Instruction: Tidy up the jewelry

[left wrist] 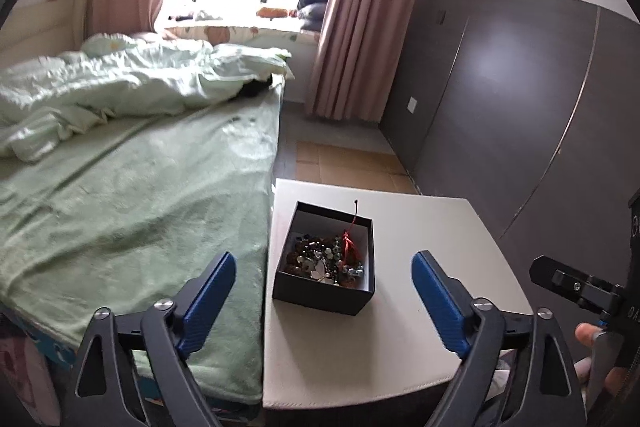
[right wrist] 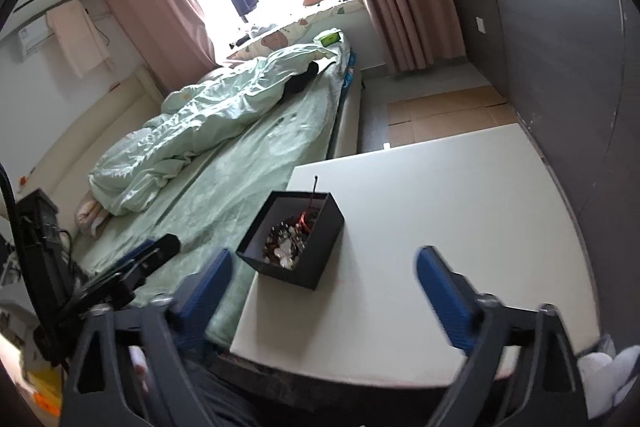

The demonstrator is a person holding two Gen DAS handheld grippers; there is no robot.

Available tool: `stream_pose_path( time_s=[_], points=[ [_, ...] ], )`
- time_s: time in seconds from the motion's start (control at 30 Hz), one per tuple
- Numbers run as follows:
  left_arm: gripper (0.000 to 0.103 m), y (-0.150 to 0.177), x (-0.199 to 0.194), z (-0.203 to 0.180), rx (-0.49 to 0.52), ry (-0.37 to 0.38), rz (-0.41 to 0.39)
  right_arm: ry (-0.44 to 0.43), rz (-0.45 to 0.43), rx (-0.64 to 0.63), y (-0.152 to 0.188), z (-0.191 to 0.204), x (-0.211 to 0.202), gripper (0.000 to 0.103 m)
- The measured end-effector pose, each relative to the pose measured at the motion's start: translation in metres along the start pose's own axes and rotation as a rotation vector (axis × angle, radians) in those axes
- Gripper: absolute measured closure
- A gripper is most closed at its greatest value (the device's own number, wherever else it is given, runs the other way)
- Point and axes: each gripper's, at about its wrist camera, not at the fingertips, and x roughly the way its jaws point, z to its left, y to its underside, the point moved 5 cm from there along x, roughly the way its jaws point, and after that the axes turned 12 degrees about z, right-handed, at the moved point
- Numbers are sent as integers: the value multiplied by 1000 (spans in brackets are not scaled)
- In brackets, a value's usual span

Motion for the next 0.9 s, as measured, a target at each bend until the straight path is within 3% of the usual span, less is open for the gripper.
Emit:
stream_pose_path(
  time_s=[0.37,0.53,0.67,0.9],
  points=[
    [7,20,-37,-18,39,18,-58,22,-28,-29,34,9,-36,5],
    [7,31,-49,-21,31,31,-56,72,-63,-41,51,13,-55,5],
    [7,44,-62,-31,64,22,-69,79,-40,-43,65,13,-63,5],
    [7,61,-86,-38,76,27,-106,185,-88,-49,84,5,-90,5]
  ],
)
